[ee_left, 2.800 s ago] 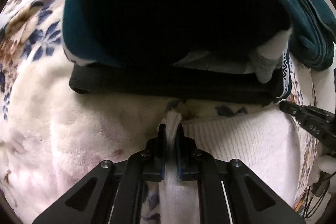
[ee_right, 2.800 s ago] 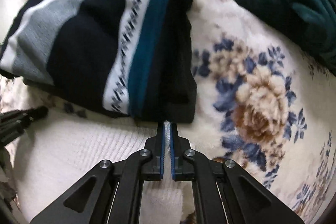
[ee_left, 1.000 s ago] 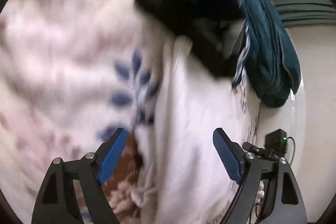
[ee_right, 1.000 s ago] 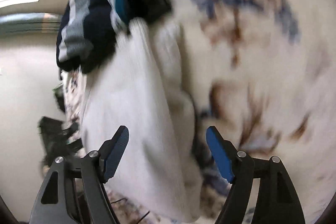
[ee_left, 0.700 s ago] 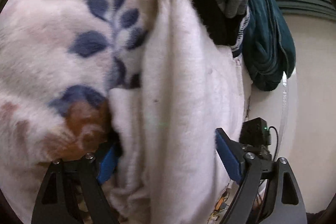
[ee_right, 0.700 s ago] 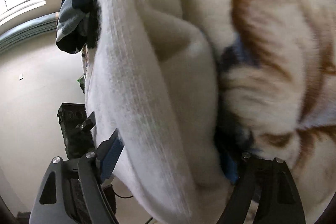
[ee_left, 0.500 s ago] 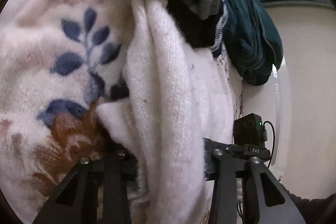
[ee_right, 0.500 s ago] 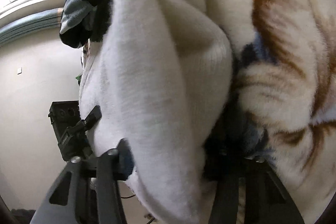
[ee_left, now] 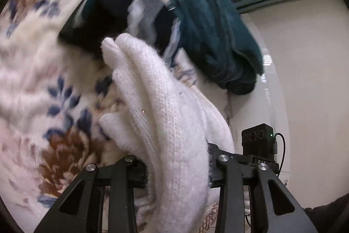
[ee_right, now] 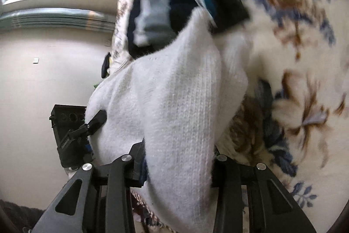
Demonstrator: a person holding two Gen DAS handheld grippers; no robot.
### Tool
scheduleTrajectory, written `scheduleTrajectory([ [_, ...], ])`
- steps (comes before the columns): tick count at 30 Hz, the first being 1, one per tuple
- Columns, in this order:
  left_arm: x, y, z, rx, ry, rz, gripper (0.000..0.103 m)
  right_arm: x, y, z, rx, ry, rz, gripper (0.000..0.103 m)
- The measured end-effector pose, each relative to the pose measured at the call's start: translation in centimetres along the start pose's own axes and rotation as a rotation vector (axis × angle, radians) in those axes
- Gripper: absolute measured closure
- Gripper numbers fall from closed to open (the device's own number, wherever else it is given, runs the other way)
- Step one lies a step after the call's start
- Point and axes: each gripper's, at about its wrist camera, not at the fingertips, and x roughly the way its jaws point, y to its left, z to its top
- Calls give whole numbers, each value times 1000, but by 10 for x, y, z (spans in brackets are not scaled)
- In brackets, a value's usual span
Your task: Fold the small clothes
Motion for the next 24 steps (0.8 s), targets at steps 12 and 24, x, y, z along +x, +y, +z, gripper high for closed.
scheduleTrajectory([
  [12, -29, -75, 185, 157, -130, -32, 71, -68, 106, 174, -155, -202, 14, 64],
  [24, 66, 75, 257, 68, 14, 193, 70, 85, 38, 290, -115, -79, -173, 64],
])
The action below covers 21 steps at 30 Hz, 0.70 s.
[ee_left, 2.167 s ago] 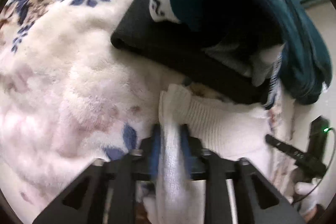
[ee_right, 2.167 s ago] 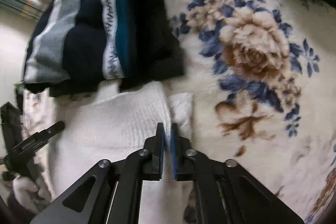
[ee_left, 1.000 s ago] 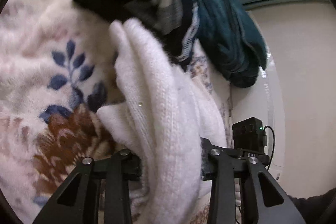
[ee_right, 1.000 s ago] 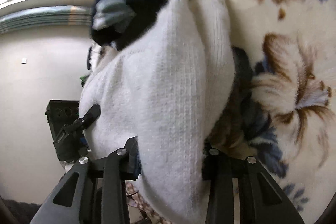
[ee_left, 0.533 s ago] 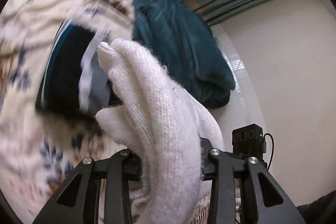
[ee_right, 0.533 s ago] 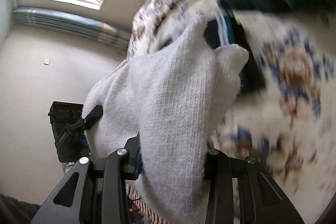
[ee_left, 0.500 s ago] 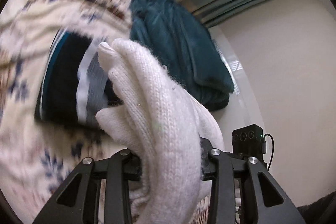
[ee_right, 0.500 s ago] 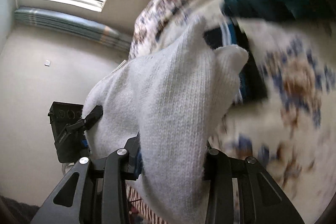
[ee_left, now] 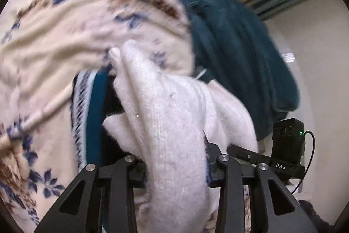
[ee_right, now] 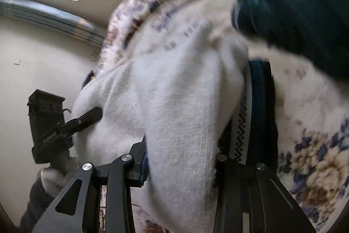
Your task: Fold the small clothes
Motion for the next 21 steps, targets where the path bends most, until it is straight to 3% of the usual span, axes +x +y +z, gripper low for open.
scheduleTrajectory([
  [2, 2, 16, -6, -44, -14, -14, 67, 9, -7, -3, 20, 4, 4, 60],
  [4, -2, 22, -8, -82, -10, -20, 64, 6, -6, -4, 28, 16, -12, 48],
  [10, -43, -10, -23, -25, -69, 84, 60, -30, -13, -24, 22, -13, -175, 46],
  [13, -52, -32, -40, 51, -112, 194, 59, -42, -8, -45, -15, -37, -229, 38],
  [17, -37, -42, -60, 147, -124, 393, 59, -31, 2, -62, -55, -30, -295, 38],
  [20, -23, -23, -69, 140, -118, 478, 50, -11, 9, -65, -88, -30, -402, 35],
  [21, -23, -17, -70, 129, -121, 481, 40, -4, 11, -65, -102, -34, -448, 30],
])
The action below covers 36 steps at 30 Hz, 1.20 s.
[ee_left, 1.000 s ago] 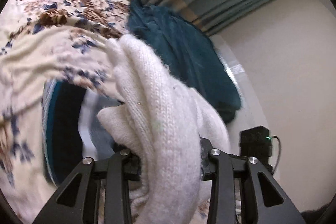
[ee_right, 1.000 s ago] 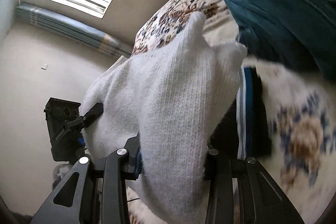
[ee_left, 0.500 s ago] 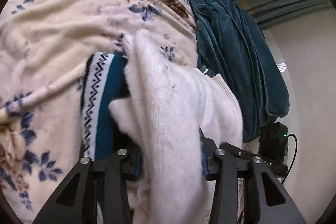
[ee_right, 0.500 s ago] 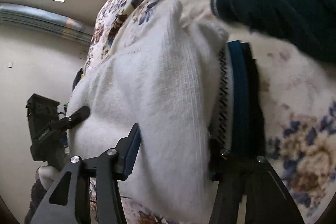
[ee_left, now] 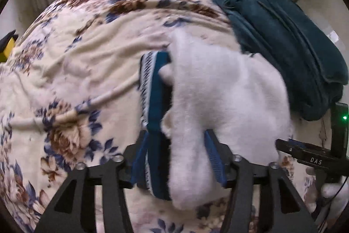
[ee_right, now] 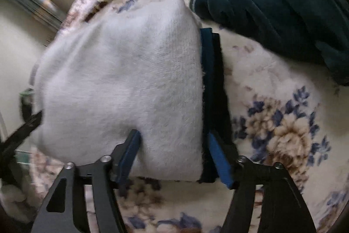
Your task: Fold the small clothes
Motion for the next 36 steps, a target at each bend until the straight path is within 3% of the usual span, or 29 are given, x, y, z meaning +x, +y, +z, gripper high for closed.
scheduleTrajectory([
  [3, 9, 9, -5, 5, -12, 19, 24, 17, 8, -2, -26, 3, -82, 25],
  [6, 11, 8, -9, 14, -12, 10, 24, 26, 5, -1, 5, 32, -102, 22],
  [10, -13, -5, -5, 3, -19, 42, 25, -4, 7, -3, 4, -21, -146, 19],
  [12, -23, -16, -6, 33, -24, 101, 21, -26, 13, -10, -13, -62, -187, 0],
  [15, -33, -37, -15, 112, -21, 216, 6, -59, 22, -25, -28, -116, -244, 0],
  [18, -44, -50, -32, 129, -6, 254, 6, -90, 28, -40, -35, -145, -269, 0],
  [24, -91, -66, -53, 81, -42, 237, 6, -169, 46, -72, -49, -220, -296, 0],
  [36, -253, -106, -92, 81, -201, 208, 6, -348, 87, -151, -84, -388, -319, 0],
])
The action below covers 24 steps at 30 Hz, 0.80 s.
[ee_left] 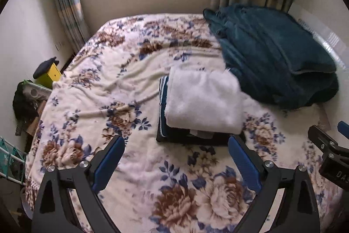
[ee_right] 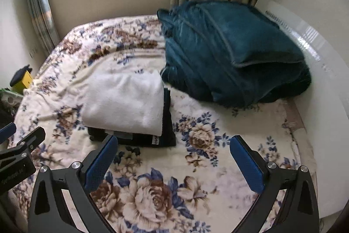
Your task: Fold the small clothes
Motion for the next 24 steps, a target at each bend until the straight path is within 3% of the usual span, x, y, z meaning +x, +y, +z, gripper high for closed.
scheduleTrajectory([
  [14, -189, -3, -16, 10, -162, 8, 6, -220, -29, -22, -17, -158, 37, 0],
  [24, -263, 0, -37, -24, -218, 15, 6, -319, -42, -41, -34, -219, 62, 0],
])
